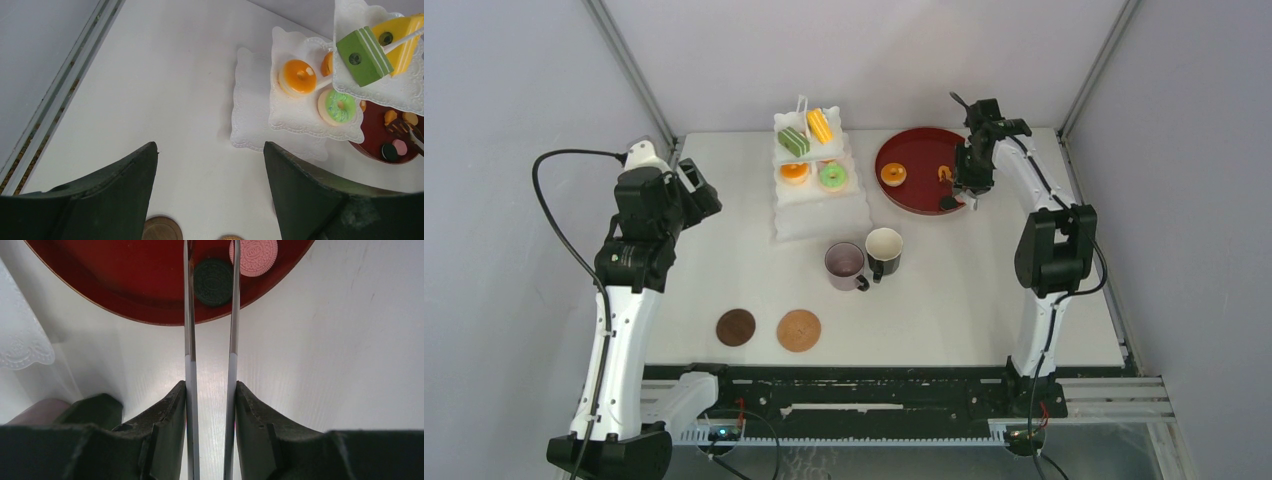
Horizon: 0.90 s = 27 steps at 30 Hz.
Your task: Serve the afternoon tea
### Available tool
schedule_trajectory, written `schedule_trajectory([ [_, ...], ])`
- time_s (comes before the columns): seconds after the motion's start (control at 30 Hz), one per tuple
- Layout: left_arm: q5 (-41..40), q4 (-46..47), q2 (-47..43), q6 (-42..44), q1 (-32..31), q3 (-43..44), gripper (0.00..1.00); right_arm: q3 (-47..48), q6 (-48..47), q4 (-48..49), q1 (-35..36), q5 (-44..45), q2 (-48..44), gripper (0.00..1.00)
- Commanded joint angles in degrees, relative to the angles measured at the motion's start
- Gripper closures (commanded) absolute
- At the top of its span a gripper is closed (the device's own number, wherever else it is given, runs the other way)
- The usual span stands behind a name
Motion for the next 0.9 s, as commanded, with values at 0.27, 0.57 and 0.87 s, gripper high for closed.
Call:
schedule_trajectory([
  [0.27, -1.53, 1.58, -0.05, 0.91, -0.12, 0.12, 0.18, 3.5, -1.7, 2.71, 1.44, 1.88, 0.89, 0.54],
  [0.57, -1.82, 1.75, 0.49, 1.06, -0.08, 0.08, 0.18, -0.2, -0.32, 4.78, 1.71, 3.57, -1.34, 0.55],
  [0.87, -2.01, 1.84, 0.98, 1.24, -0.11, 0.19, 0.18, -3.9, -0.87, 6.41, 1.28, 4.8, -1.07, 0.5],
])
